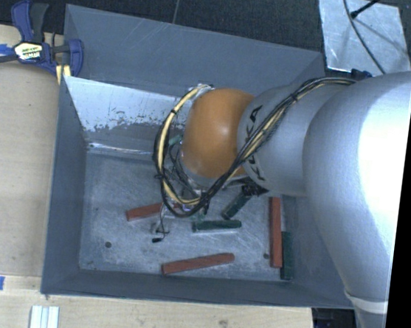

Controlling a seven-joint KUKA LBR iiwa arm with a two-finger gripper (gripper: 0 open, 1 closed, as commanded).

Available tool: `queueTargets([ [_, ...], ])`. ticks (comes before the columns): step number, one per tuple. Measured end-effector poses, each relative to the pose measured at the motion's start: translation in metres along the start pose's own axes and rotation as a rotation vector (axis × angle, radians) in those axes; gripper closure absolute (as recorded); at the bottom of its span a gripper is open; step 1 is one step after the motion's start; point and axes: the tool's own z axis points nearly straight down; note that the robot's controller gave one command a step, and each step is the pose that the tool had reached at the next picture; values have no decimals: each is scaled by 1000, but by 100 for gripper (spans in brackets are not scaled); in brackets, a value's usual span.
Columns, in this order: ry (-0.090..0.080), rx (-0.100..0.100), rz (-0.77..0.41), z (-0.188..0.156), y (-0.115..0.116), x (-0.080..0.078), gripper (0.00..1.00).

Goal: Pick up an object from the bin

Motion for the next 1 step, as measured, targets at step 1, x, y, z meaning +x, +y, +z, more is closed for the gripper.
queueTargets([
  [1,-3,-2,1,-1,0,-1,100],
])
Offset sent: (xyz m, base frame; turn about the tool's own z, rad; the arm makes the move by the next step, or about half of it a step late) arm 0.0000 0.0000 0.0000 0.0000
